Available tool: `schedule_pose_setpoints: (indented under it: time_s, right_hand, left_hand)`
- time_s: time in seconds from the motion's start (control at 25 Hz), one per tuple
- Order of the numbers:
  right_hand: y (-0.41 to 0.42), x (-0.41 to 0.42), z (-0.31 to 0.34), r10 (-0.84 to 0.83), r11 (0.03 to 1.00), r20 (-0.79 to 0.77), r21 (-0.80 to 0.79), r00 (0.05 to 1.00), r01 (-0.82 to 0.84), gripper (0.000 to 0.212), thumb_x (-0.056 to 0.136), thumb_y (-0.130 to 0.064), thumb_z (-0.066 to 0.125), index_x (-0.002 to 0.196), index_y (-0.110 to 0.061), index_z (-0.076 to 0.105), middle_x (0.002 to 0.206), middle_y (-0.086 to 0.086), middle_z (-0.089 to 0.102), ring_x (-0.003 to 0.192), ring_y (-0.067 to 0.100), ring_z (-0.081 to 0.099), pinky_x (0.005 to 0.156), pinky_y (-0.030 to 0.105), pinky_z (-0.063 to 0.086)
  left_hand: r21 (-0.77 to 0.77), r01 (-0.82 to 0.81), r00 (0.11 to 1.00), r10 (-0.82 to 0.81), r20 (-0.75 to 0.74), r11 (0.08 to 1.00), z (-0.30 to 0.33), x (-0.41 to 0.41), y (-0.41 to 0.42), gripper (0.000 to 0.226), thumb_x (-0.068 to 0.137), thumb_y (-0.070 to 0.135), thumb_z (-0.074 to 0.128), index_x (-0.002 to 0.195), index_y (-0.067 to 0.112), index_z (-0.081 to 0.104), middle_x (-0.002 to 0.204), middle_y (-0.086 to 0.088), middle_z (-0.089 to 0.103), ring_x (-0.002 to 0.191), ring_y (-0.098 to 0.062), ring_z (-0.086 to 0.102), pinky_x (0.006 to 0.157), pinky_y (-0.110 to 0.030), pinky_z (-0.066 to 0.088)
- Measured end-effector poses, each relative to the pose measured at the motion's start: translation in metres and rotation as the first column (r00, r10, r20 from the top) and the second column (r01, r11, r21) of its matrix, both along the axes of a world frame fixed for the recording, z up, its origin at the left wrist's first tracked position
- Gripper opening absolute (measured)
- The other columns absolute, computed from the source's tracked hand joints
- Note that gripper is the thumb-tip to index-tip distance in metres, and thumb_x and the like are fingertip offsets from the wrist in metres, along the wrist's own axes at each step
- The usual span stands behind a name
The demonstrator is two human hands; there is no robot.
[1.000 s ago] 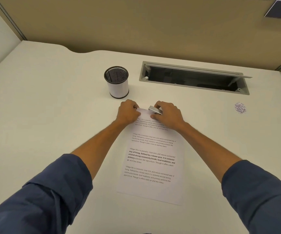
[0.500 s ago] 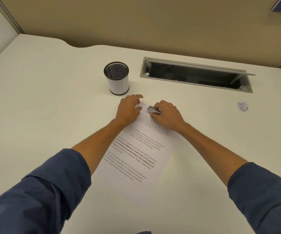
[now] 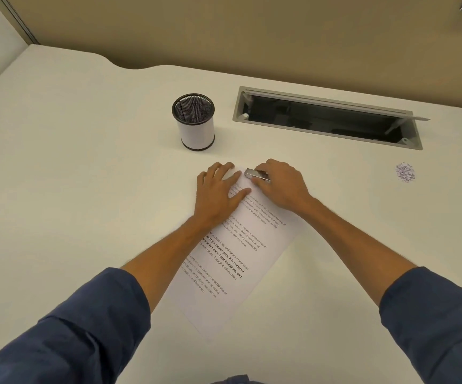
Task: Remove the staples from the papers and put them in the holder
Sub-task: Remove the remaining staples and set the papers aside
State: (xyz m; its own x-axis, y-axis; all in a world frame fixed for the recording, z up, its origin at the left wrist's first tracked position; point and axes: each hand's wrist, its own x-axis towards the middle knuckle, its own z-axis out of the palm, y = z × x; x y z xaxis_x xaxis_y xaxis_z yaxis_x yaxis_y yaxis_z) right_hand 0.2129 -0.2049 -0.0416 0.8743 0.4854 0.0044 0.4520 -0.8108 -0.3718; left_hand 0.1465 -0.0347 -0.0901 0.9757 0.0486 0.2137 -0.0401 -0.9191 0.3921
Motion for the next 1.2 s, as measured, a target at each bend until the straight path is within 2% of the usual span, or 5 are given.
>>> schedule_pose_setpoints:
  time_s: [0.2, 0.52, 0.88, 1.0, 1.2]
  right_hand:
    - [0.000, -0.004, -0.004, 0.074, 0.995, 0.155, -0.081, 0.985, -0.062, 0.026, 0.096, -0.038, 0.049, 0.095, -0.016, 0.063, 0.093, -0.002, 0.060, 0.076, 0.023, 0.058, 0.060, 0.030, 0.034]
    - [0.002, 0.004, -0.014, 0.205, 0.975, 0.266, -0.141, 0.942, -0.172, 0.027, 0.098, -0.030, 0.049, 0.099, -0.007, 0.061, 0.096, 0.007, 0.061, 0.072, 0.031, 0.059, 0.053, 0.033, 0.039]
    - [0.001, 0.012, -0.019, 0.391, 0.918, 0.422, -0.250, 0.818, -0.309, 0.018, 0.079, -0.014, 0.076, 0.081, -0.004, 0.061, 0.071, 0.008, 0.057, 0.048, 0.025, 0.053, 0.037, 0.025, 0.023]
    - [0.003, 0.009, -0.020, 0.353, 0.933, 0.376, -0.207, 0.857, -0.294, 0.016, 0.084, -0.015, 0.070, 0.082, -0.002, 0.061, 0.074, 0.010, 0.058, 0.051, 0.030, 0.055, 0.040, 0.029, 0.028]
    - [0.009, 0.016, -0.014, 0.147, 0.988, 0.095, -0.061, 0.985, -0.142, 0.031, 0.097, -0.032, 0.048, 0.089, -0.007, 0.066, 0.083, 0.008, 0.061, 0.074, 0.029, 0.055, 0.060, 0.033, 0.035]
  left_hand:
    - [0.010, 0.046, 0.999, -0.046, 0.007, 0.999, 0.000, 0.001, 0.008, 0.065, 0.086, 0.069, 0.039, 0.127, 0.024, 0.064, 0.139, 0.007, 0.056, 0.131, -0.022, 0.043, 0.105, -0.044, 0.028]
    - [0.097, 0.064, 0.998, -0.064, 0.001, 0.993, 0.001, 0.001, 0.011, 0.066, 0.087, 0.070, 0.037, 0.123, 0.023, 0.066, 0.140, 0.009, 0.055, 0.130, -0.021, 0.044, 0.106, -0.045, 0.028]
    - [0.111, 0.102, 0.995, -0.103, 0.001, 0.989, -0.002, 0.004, 0.012, 0.068, 0.089, 0.069, 0.033, 0.130, 0.023, 0.061, 0.145, 0.011, 0.050, 0.134, -0.021, 0.039, 0.112, -0.048, 0.023]
    - [0.107, 0.102, 0.995, -0.101, -0.015, 0.989, -0.002, 0.004, 0.012, 0.070, 0.088, 0.070, 0.031, 0.131, 0.023, 0.061, 0.146, 0.012, 0.048, 0.135, -0.021, 0.037, 0.114, -0.048, 0.020]
    - [0.110, 0.106, 0.994, -0.106, -0.009, 0.988, -0.004, 0.004, 0.012, 0.069, 0.089, 0.069, 0.032, 0.128, 0.022, 0.063, 0.146, 0.011, 0.048, 0.136, -0.023, 0.038, 0.114, -0.050, 0.021]
